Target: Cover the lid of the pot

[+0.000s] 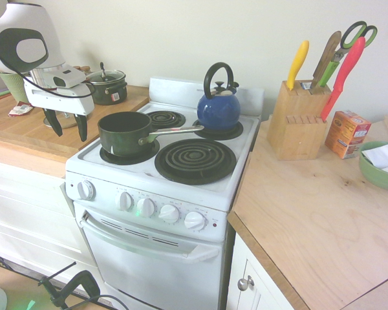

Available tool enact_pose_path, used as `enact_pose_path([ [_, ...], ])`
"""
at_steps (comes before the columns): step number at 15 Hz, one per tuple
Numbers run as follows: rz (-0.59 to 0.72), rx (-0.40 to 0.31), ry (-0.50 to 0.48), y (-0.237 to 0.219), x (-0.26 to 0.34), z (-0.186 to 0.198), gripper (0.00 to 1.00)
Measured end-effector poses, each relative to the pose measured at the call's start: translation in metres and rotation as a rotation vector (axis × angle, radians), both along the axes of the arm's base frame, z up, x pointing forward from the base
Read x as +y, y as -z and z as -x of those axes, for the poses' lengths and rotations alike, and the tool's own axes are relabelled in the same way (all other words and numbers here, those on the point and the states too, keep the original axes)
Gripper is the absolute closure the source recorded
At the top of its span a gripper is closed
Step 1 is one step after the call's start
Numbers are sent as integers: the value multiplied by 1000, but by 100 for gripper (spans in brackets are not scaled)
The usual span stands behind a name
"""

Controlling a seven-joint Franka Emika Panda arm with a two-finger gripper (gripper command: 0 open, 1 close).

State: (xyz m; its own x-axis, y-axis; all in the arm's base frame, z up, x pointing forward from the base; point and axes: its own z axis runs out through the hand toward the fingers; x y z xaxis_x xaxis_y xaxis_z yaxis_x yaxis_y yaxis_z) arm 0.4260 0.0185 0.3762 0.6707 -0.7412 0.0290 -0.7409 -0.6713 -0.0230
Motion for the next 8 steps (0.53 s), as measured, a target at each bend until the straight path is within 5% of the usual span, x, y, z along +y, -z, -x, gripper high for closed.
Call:
enact_pose_path([
  [8, 11, -103, 21, -69, 64, -36, 0],
])
